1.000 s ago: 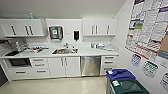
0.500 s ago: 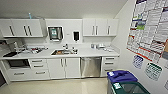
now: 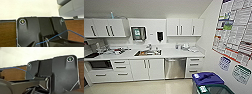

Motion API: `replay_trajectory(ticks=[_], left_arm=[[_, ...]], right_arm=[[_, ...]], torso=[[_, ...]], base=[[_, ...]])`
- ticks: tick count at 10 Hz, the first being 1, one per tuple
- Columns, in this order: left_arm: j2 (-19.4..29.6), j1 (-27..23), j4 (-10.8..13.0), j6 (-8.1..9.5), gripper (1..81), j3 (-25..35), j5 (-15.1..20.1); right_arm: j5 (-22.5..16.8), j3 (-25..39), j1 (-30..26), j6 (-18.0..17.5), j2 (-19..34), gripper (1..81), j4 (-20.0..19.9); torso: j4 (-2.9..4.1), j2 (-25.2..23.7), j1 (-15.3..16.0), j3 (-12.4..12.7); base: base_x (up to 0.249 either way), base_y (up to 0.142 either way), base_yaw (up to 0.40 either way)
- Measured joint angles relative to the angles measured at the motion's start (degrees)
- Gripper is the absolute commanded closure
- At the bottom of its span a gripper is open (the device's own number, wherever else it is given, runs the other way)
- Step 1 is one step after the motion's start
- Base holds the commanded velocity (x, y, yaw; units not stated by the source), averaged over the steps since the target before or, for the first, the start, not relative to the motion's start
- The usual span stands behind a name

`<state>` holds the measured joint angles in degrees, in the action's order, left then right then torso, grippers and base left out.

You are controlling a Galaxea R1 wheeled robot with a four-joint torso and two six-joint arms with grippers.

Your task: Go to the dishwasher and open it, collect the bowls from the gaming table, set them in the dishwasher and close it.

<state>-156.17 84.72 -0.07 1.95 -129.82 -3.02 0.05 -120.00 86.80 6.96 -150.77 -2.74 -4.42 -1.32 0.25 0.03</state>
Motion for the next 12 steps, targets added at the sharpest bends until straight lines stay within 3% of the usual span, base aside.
replay_trajectory(ticks=[12], left_arm=[[0.02,0.72,0.05,-0.02,1.0,-0.12,0.16]], right_arm=[[-0.21,-0.23,0.57,0.00,-0.05,1.0,0.02]], torso=[[0.00,-0.02,-0.11,-0.02]], base=[[0.100,0.000,0.000]])
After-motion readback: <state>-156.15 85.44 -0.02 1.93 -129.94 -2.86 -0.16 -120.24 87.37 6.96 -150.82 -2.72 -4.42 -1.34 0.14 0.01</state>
